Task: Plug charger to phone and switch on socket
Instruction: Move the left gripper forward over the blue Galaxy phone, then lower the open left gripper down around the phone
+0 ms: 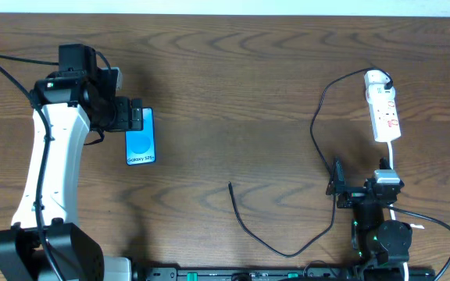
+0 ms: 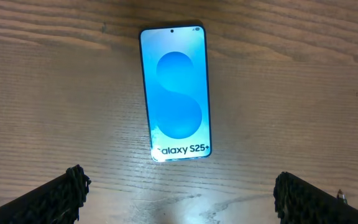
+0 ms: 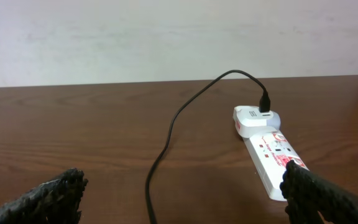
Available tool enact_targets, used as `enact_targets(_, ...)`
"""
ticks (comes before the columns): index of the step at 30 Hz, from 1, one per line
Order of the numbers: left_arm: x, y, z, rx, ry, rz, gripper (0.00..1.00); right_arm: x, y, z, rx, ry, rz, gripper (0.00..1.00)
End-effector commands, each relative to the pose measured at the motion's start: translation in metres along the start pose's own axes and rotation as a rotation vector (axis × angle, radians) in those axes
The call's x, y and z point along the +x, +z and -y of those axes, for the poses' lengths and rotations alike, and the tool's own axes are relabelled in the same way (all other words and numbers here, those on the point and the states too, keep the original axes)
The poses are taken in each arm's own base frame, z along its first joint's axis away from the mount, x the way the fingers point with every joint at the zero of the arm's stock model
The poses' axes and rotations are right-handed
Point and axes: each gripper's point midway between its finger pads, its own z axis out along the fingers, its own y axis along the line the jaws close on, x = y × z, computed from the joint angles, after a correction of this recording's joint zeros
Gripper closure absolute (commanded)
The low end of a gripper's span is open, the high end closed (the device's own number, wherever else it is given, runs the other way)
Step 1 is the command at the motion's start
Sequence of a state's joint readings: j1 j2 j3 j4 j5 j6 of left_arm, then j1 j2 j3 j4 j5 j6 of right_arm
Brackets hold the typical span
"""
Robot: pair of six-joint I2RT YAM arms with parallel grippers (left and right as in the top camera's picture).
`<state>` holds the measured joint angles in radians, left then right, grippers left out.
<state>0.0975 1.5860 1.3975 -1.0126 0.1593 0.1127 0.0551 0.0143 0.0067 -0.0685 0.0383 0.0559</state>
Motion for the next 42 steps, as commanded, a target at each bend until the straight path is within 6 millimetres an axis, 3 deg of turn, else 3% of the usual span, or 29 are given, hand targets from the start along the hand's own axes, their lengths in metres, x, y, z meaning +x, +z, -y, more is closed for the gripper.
enact_targets(1,-0.006,-0.006,0.001,0.01,0.009,0.024,0.02,0.0,0.0,0.0,0.003,-0.009,0.004,0.01)
enact_targets(11,-0.002,-0.006,0.003,0.009,0.014,0.007,0.02,-0.001,0.0,0.0,0.003,-0.009,0.004,0.01)
enact_targets(15,0.0,-0.006,-0.005,-0.054,-0.049,-0.001,0.02,0.0,0.0,0.0,0.003,-0.009,0.004,0.01)
enact_targets(21,-0.003,-0.001,0.003,-0.049,-0.038,-0.001,0.02,0.0,0.0,0.0,0.003,-0.009,0.004,0.01)
enact_targets(35,0.012,0.069,0.006,-0.067,-0.1,-0.197,0.02,0.0,0.0,0.0,0.003,-0.009,0.004,0.01)
enact_targets(42,0.014,0.091,0.004,-0.074,-0.131,-0.238,0.02,0.0,0.0,0.0,0.003,-0.009,0.004,0.01)
